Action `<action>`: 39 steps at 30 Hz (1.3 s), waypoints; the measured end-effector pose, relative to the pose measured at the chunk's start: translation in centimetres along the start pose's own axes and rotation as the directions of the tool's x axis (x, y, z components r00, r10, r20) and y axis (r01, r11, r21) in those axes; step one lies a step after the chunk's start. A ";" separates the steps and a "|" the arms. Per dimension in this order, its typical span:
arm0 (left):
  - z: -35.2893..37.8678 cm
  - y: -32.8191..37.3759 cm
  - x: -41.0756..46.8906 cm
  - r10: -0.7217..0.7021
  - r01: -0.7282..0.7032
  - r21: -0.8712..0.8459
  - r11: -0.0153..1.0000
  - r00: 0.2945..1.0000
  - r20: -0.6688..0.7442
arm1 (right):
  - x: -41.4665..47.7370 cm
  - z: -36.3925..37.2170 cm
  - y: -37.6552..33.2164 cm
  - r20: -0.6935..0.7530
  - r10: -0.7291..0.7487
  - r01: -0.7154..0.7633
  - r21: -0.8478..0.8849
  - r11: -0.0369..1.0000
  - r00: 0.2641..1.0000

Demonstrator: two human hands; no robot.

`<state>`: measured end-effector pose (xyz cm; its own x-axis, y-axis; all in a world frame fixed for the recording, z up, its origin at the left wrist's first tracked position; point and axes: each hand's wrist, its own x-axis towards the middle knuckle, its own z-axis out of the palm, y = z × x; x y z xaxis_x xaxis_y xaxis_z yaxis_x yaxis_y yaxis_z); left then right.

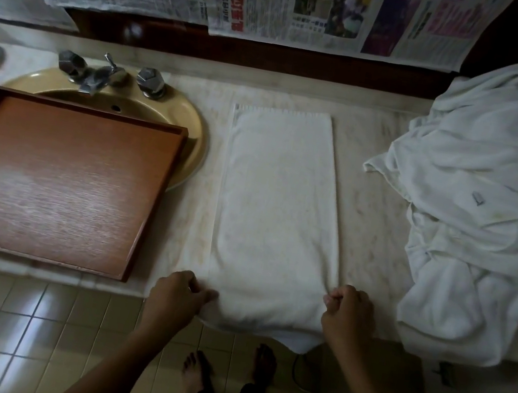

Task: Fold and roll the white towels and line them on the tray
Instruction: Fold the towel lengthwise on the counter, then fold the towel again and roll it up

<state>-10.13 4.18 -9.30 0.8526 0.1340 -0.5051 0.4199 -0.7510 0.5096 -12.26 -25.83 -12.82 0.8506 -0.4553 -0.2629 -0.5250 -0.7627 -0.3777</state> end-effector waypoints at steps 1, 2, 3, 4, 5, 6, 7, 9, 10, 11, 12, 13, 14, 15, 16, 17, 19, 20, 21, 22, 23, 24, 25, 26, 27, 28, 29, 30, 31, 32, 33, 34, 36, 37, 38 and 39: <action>0.2 0.1 0.0 0.059 -0.052 0.106 0.993 0.996 -0.062 | -0.3 0.4 -0.2 -0.064 -0.041 0.038 -0.037 0.999 0.997; 0.5 0.2 0.0 0.147 -0.123 0.170 0.978 0.980 -0.131 | -0.6 0.8 -0.5 -0.119 -0.100 0.093 -0.063 0.994 0.988; 0.8 0.5 0.1 0.255 -0.218 0.193 0.957 0.948 -0.192 | -0.9 1.2 -1.0 -0.166 -0.175 0.165 -0.076 0.983 0.970; 1.5 0.9 0.3 0.360 -0.318 0.203 0.926 0.904 -0.230 | -1.2 1.8 -1.8 -0.181 -0.264 0.251 -0.091 0.964 0.947; 2.3 1.4 0.6 0.445 -0.403 0.206 0.892 0.862 -0.242 | -1.5 2.3 -2.7 -0.162 -0.349 0.333 -0.115 0.936 0.923; 3.3 1.9 1.3 0.503 -0.465 0.202 0.862 0.834 -0.229 | -1.7 3.0 -3.7 -0.122 -0.422 0.408 -0.128 0.904 0.898; 4.3 2.3 1.9 0.538 -0.507 0.190 0.841 0.821 -0.192 | -1.7 3.9 -4.5 -0.067 -0.480 0.469 -0.126 0.874 0.875; 6.0 2.6 3.1 0.582 -0.559 0.200 0.804 0.810 -0.076 | -1.0 5.1 -5.2 0.017 -0.567 0.564 -0.133 0.815 0.823; 6.5 2.4 3.8 0.600 -0.577 0.247 0.779 0.800 -0.023 | -0.2 5.4 -4.9 0.044 -0.588 0.586 -0.162 0.794 0.808; 6.8 1.8 4.5 0.619 -0.588 0.316 0.744 0.785 0.005 | 0.7 5.3 -4.3 0.065 -0.592 0.592 -0.196 0.781 0.803; 6.8 1.1 5.1 0.638 -0.594 0.376 0.711 0.770 0.010 | 1.8 5.0 -3.3 0.063 -0.583 0.580 -0.225 0.783 0.810; 6.5 0.5 5.6 0.643 -0.587 0.409 0.699 0.766 0.000 | 3.0 4.5 -2.1 0.036 -0.562 0.553 -0.242 0.798 0.827; 6.3 0.2 6.0 0.639 -0.571 0.426 0.701 0.769 -0.022 | 4.2 3.8 -0.9 0.002 -0.528 0.512 -0.248 0.822 0.849; 6.0 -0.1 6.5 0.626 -0.547 0.436 0.714 0.779 -0.048 | 5.3 3.2 0.0 -0.015 -0.488 0.470 -0.248 0.847 0.873; 5.7 -0.3 6.9 0.606 -0.517 0.445 0.732 0.792 -0.075 | 6.1 2.7 0.7 -0.015 -0.457 0.438 -0.259 0.861 0.890; 5.5 -0.5 7.3 0.581 -0.481 0.451 0.751 0.807 -0.106 | 6.5 2.4 0.9 -0.015 -0.434 0.413 -0.277 0.868 0.901; 5.2 -0.3 7.5 0.535 -0.425 0.445 0.788 0.831 -0.153 | 6.2 2.5 0.3 -0.057 -0.383 0.354 -0.276 0.894 0.922; 5.2 0.1 7.3 0.531 -0.426 0.431 0.795 0.833 -0.156 | 5.7 2.7 -0.5 -0.085 -0.370 0.340 -0.248 0.907 0.925; 5.5 0.8 6.8 0.549 -0.456 0.412 0.789 0.824 -0.139 | 5.0 3.0 -1.4 -0.095 -0.384 0.358 -0.217 0.908 0.918; 5.9 1.4 6.3 0.584 -0.507 0.389 0.769 0.805 -0.103 | 4.2 3.6 -2.3 -0.081 -0.432 0.412 -0.190 0.891 0.898; 6.5 2.0 5.6 0.619 -0.559 0.371 0.741 0.783 -0.056 | 3.4 4.1 -3.0 -0.054 -0.502 0.486 -0.182 0.855 0.863; 7.1 2.5 5.1 0.640 -0.591 0.366 0.719 0.768 -0.016 | 3.0 4.6 -3.7 -0.025 -0.566 0.551 -0.196 0.811 0.824; 7.5 2.7 5.0 0.647 -0.601 0.376 0.705 0.763 0.007 | 3.0 4.9 -4.1 -0.003 -0.606 0.591 -0.219 0.776 0.795; 7.7 2.9 5.4 0.648 -0.600 0.395 0.696 0.762 0.015 | 3.4 5.1 -4.4 0.004 -0.621 0.603 -0.241 0.760 0.784; 7.5 3.1 6.2 0.647 -0.596 0.409 0.691 0.762 0.017 | 4.2 5.0 -4.8 0.000 -0.621 0.600 -0.258 0.757 0.784; 7.2 3.5 7.4 0.648 -0.594 0.420 0.686 0.762 0.020 | 5.3 4.9 -5.4 -0.004 -0.619 0.595 -0.270 0.757 0.785; 6.8 4.0 8.8 0.652 -0.596 0.434 0.676 0.758 0.026 | 6.4 4.7 -6.1 -0.014 -0.616 0.588 -0.284 0.757 0.787; 6.3 4.7 10.4 0.656 -0.598 0.448 0.665 0.754 0.032 | 7.8 4.8 -6.8 -0.024 -0.612 0.580 -0.292 0.761 0.791; 5.9 5.4 12.3 0.657 -0.597 0.461 0.657 0.753 0.040 | 9.3 5.0 -7.6 -0.040 -0.606 0.571 -0.292 0.768 0.795; 5.3 6.2 13.9 0.660 -0.594 0.479 0.646 0.750 0.040 | 10.7 5.1 -8.4 -0.064 -0.597 0.559 -0.285 0.779 0.799; 4.8 6.9 15.6 0.669 -0.595 0.498 0.632 0.742 0.038 | 12.1 5.2 -9.4 -0.090 -0.587 0.546 -0.275 0.791 0.805; 4.4 7.6 17.4 0.679 -0.599 0.510 0.617 0.733 0.039 | 13.7 5.5 -10.2 -0.109 -0.570 0.529 -0.267 0.806 0.814; 3.6 8.8 20.5 0.706 -0.617 0.528 0.583 0.707 0.047 | 16.5 5.9 -11.7 -0.133 -0.544 0.500 -0.261 0.826 0.829; 3.3 9.5 21.7 0.713 -0.622 0.536 0.571 0.699 0.051 | 17.8 6.0 -12.2 -0.144 -0.538 0.493 -0.259 0.831 0.831; 3.0 10.2 22.7 0.711 -0.620 0.537 0.572 0.701 0.052 | 19.0 5.9 -12.7 -0.153 -0.533 0.488 -0.256 0.835 0.832; 2.7 10.9 23.5 0.700 -0.612 0.529 0.588 0.712 0.046 | 20.0 5.9 -13.2 -0.153 -0.534 0.488 -0.257 0.834 0.832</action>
<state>13.60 -2.57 -17.51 0.8870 -0.4604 -0.0351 -0.4396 -0.8654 0.2405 11.57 -22.16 -18.34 0.9920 -0.0421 0.1189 -0.0157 -0.9765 -0.2151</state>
